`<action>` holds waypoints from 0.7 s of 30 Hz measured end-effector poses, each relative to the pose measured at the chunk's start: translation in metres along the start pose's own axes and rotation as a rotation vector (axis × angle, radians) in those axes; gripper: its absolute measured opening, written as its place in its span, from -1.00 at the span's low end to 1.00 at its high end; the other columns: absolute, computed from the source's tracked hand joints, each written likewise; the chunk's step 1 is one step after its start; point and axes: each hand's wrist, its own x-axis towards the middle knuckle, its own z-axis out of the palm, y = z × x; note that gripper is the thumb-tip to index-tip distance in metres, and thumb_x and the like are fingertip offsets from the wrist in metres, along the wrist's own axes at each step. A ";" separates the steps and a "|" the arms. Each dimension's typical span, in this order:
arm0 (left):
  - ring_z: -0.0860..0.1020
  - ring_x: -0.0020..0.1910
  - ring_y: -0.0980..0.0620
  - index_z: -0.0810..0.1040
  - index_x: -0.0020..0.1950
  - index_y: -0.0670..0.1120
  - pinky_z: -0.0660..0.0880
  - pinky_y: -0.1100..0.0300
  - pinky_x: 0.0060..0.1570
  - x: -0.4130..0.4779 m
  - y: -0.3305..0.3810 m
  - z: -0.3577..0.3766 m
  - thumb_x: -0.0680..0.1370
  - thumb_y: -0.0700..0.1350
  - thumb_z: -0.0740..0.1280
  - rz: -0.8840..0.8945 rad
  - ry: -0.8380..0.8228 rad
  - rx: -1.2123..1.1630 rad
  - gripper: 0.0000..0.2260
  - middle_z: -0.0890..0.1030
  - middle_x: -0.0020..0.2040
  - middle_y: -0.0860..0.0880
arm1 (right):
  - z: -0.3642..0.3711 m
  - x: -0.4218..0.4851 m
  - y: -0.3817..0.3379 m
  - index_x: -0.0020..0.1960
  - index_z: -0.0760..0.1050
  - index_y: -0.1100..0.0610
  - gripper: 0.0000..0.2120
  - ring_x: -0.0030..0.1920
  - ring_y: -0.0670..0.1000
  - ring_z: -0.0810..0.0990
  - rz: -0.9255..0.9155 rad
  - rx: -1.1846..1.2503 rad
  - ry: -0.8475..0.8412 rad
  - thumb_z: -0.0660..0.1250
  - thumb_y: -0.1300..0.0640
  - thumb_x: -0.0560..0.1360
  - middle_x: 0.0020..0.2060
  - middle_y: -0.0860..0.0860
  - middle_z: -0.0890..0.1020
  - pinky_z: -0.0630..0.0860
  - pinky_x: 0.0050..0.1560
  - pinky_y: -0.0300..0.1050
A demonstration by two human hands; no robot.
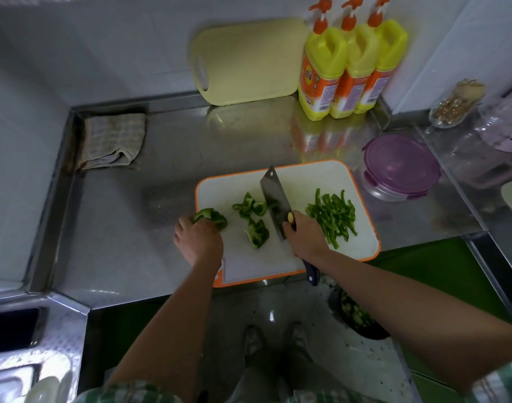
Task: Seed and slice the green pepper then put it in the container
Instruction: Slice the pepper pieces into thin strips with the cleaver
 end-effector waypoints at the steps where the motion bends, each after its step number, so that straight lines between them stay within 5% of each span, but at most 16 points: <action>1: 0.39 0.26 -0.18 0.57 0.16 -0.16 0.31 -0.02 0.25 0.001 -0.002 0.000 0.60 -0.15 0.24 -0.005 -0.002 -0.037 -0.80 0.40 0.31 -0.16 | 0.000 0.000 0.000 -0.04 0.42 0.23 -0.82 -0.29 0.21 0.57 -0.004 -0.010 0.000 0.19 0.11 0.61 -0.23 0.19 0.58 0.57 -0.27 0.15; 5: 0.53 0.04 -0.18 0.45 0.15 -0.18 0.47 0.04 -0.02 -0.004 -0.002 0.001 0.54 -0.31 0.32 -0.038 -0.043 -0.247 -0.80 0.42 0.22 -0.20 | 0.003 -0.002 -0.001 0.07 0.42 0.27 -0.78 -0.28 0.12 0.51 -0.018 -0.157 0.028 0.16 0.11 0.61 -0.25 0.13 0.52 0.37 -0.35 -0.08; 10: 0.54 0.14 -0.22 0.32 0.36 -0.13 0.50 -0.04 0.03 -0.004 0.001 0.005 0.52 -0.19 0.36 -0.074 -0.136 -0.320 -0.56 0.53 0.20 -0.21 | 0.016 -0.016 -0.011 0.19 0.33 0.20 -0.79 -0.27 0.06 0.47 -0.076 -0.311 -0.052 0.09 0.12 0.62 -0.25 0.05 0.46 0.28 -0.38 -0.15; 21: 0.63 -0.03 -0.16 0.50 0.18 -0.13 0.56 -0.01 0.04 -0.006 -0.003 -0.003 0.54 -0.06 0.31 -0.229 -0.133 -0.424 -0.74 0.65 0.02 -0.17 | 0.033 -0.024 -0.032 0.28 0.33 0.19 -0.73 -0.03 0.13 0.58 -0.111 -0.240 -0.080 0.07 0.12 0.63 -0.01 0.13 0.58 0.37 -0.16 -0.13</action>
